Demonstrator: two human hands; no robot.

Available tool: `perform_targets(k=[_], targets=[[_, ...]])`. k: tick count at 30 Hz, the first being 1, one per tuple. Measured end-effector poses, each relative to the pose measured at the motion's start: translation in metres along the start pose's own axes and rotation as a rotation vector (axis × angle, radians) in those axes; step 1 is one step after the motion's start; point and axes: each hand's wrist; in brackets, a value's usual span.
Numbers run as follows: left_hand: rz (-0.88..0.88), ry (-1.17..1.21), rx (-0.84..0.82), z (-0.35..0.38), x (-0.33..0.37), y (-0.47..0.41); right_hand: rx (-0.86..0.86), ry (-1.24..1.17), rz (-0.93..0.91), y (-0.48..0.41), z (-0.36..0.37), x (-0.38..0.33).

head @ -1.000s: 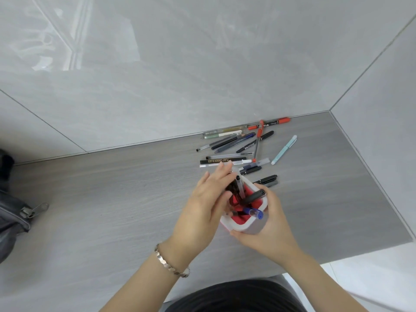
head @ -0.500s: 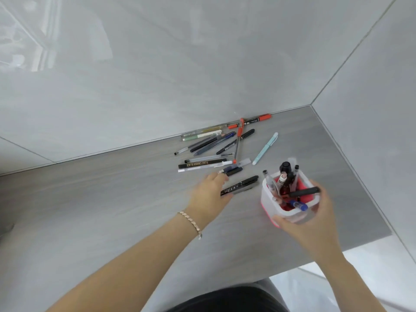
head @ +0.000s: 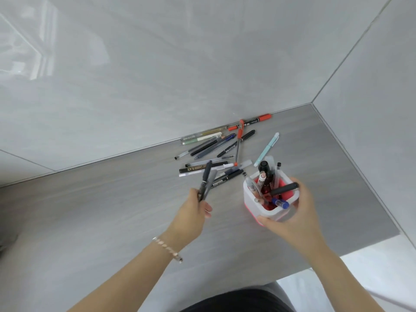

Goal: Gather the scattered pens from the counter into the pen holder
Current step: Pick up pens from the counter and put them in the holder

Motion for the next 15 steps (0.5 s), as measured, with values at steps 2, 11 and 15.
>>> perform_targets(k=[2, 11, 15], targets=[[0.147, 0.321, 0.110, -0.016, 0.004, 0.027, -0.059, 0.001, -0.004, 0.000, 0.009, -0.004], [0.722, 0.850, 0.202, -0.020, 0.046, 0.085, -0.271, -0.036, -0.056, 0.007, 0.060, -0.028], [0.568, 0.422, 0.207, 0.000, 0.039, 0.081, -0.303, -0.031, -0.079, 0.013, 0.068, -0.031]])
Point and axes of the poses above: each hand's wrist, its own y-axis away from the middle knuckle, its own z-axis out of the palm, x = y × z, and after that the axes turned 15 degrees about -x, right-handed
